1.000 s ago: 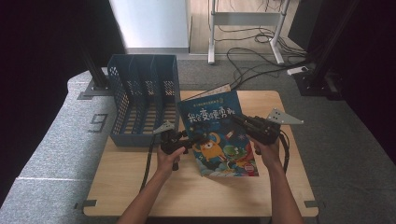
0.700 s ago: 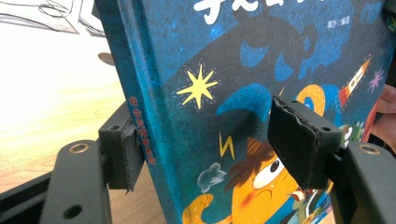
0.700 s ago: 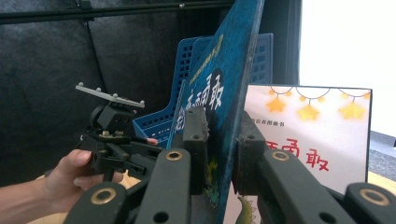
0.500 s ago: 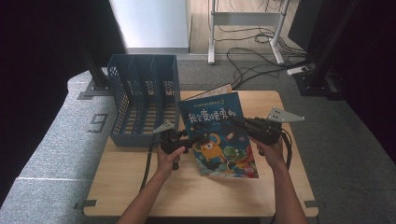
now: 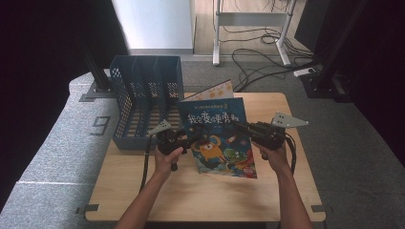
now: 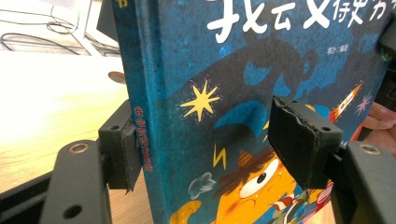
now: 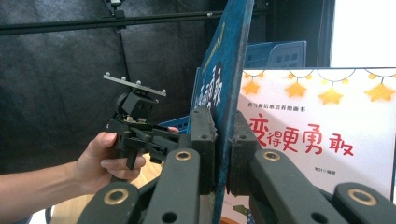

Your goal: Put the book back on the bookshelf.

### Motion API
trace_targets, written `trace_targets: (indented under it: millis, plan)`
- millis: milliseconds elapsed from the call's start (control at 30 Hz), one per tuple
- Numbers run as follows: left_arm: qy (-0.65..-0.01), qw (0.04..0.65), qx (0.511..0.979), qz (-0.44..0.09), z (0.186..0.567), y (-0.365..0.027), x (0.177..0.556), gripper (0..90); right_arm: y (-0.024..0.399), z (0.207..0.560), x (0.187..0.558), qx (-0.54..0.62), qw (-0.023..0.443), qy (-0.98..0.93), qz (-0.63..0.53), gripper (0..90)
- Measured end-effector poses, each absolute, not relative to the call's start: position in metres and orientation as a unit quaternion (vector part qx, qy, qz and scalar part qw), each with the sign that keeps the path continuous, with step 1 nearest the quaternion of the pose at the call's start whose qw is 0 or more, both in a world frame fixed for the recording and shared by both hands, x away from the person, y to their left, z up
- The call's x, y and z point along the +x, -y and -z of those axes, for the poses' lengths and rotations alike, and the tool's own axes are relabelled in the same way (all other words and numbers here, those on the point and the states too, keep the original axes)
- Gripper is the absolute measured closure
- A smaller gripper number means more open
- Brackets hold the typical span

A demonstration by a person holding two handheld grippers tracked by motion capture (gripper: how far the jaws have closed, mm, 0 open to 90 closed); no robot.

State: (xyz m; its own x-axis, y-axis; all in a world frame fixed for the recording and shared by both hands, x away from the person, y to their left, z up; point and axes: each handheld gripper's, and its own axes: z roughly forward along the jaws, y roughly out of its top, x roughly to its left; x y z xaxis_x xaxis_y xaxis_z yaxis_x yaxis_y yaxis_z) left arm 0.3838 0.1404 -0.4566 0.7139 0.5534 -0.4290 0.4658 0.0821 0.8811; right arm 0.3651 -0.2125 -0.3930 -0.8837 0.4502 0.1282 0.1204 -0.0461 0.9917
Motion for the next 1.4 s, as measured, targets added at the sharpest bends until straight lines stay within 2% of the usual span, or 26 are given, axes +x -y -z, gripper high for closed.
trace_targets:
  millis: [800,1400]
  plan:
    - [-0.354,0.636,0.683,-0.051,0.451,-0.134,0.374,32.0,0.227,0.402,0.361,0.232,0.144,-0.694,-0.667,74.2]
    - [-0.331,0.635,0.694,-0.078,0.445,-0.130,0.363,39.5,0.236,0.411,0.364,0.262,0.166,-0.701,-0.642,63.8]
